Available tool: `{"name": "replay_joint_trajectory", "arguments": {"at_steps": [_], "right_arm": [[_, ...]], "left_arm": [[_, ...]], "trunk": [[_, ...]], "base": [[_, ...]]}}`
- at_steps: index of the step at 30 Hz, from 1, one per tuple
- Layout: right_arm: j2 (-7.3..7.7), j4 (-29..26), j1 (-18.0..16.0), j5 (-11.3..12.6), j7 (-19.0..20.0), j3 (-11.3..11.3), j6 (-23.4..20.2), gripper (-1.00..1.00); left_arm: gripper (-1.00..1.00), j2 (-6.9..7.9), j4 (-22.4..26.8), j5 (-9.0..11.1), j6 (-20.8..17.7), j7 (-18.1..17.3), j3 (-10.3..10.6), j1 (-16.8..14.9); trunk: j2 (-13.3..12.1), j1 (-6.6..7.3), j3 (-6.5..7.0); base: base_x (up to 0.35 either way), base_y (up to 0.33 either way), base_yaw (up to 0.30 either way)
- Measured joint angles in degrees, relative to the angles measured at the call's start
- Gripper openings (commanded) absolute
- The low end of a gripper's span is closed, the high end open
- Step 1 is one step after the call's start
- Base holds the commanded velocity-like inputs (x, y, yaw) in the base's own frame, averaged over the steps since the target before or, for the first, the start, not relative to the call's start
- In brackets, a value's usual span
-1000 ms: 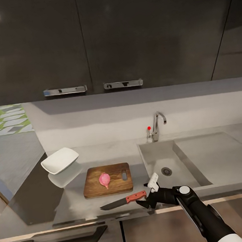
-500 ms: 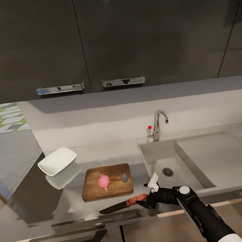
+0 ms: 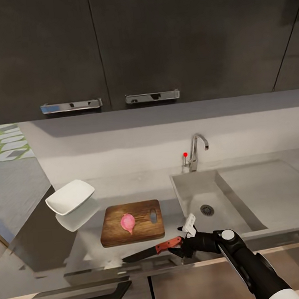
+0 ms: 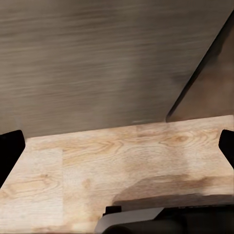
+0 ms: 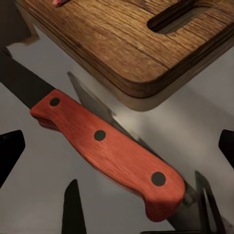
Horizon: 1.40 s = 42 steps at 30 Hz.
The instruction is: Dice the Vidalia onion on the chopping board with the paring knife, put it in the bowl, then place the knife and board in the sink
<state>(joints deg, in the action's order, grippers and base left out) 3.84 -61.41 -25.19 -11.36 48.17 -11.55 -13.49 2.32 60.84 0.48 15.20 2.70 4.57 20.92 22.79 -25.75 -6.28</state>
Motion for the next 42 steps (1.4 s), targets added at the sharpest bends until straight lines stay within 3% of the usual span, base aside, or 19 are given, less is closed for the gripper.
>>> {"name": "replay_joint_trajectory", "arguments": {"at_steps": [9,14,18,30,39,42], "right_arm": [[0.00,0.00,0.00,-0.38,-0.01,0.00,1.84,1.00],[0.03,0.28,0.00,-4.03,0.26,-0.05,7.73,1.00],[-0.08,0.92,0.00,-6.26,0.51,-0.07,9.61,1.00],[-0.17,1.87,0.00,-6.52,0.55,-0.07,9.86,1.00],[-0.18,2.37,0.00,-6.62,7.49,0.12,9.57,1.00],[-0.18,2.34,-0.02,-6.42,8.03,0.27,9.54,1.00]], "left_arm": [[1.00,0.00,-0.51,0.00,0.00,0.00,0.00,0.00],[1.00,0.00,-0.65,0.00,0.00,0.00,0.00,0.00],[1.00,0.00,-0.68,0.00,0.00,0.00,0.00,0.00],[1.00,0.00,-0.68,0.00,0.00,0.00,0.00,0.00],[1.00,0.00,-0.78,0.00,0.00,0.00,0.00,0.00],[1.00,0.00,-1.32,0.00,0.00,0.00,0.00,0.00]], "trunk": [[0.00,0.00,-0.68],[0.01,0.00,-0.73],[0.01,0.00,-0.73],[0.01,0.00,-0.74],[0.00,0.00,-0.99],[0.01,0.00,-1.25]], "base": [[0.000,0.000,0.000],[0.000,0.000,0.000],[0.000,0.000,0.000],[0.000,0.000,0.000],[0.000,0.000,0.000],[0.000,0.000,0.000]]}}
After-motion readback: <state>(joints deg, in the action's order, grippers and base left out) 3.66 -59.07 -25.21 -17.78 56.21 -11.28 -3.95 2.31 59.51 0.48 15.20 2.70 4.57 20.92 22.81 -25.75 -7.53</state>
